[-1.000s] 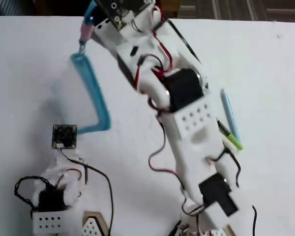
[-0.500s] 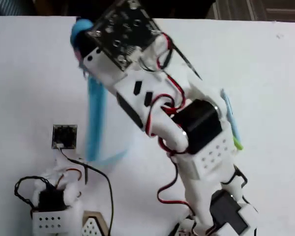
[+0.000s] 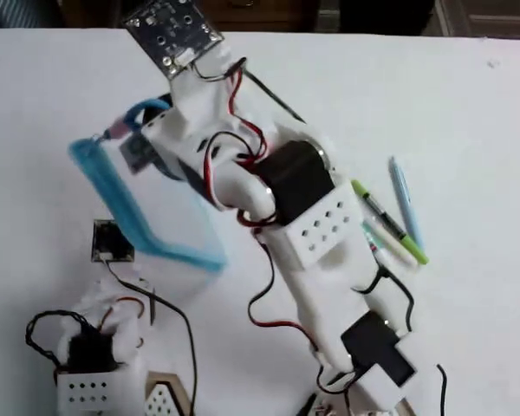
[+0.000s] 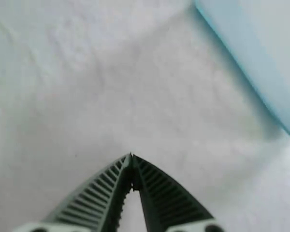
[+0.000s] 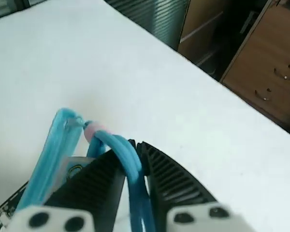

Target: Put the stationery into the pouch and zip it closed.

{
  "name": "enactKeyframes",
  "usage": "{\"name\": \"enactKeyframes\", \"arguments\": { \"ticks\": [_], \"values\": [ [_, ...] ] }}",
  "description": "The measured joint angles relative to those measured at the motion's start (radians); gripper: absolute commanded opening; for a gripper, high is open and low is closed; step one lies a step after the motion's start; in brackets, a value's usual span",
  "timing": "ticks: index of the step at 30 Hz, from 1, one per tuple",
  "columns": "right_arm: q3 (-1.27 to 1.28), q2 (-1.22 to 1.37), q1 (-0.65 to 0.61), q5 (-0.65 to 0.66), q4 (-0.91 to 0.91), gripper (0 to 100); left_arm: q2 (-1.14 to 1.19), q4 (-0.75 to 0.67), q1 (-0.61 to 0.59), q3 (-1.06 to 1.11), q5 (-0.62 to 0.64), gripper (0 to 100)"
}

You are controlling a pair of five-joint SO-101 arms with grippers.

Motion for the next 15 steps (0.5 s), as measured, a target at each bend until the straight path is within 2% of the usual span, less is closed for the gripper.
{"name": "enactKeyframes", "arguments": {
  "ticks": [8, 15],
  "values": [
    [0.000, 0.000, 0.000, 0.000, 0.023, 1.6, 0.000, 0.000, -0.008, 0.000, 0.000, 2],
    [0.000, 0.000, 0.000, 0.025, 0.037, 1.6, 0.000, -0.100, -0.123, -0.023, 0.000, 2]
  ]
}}
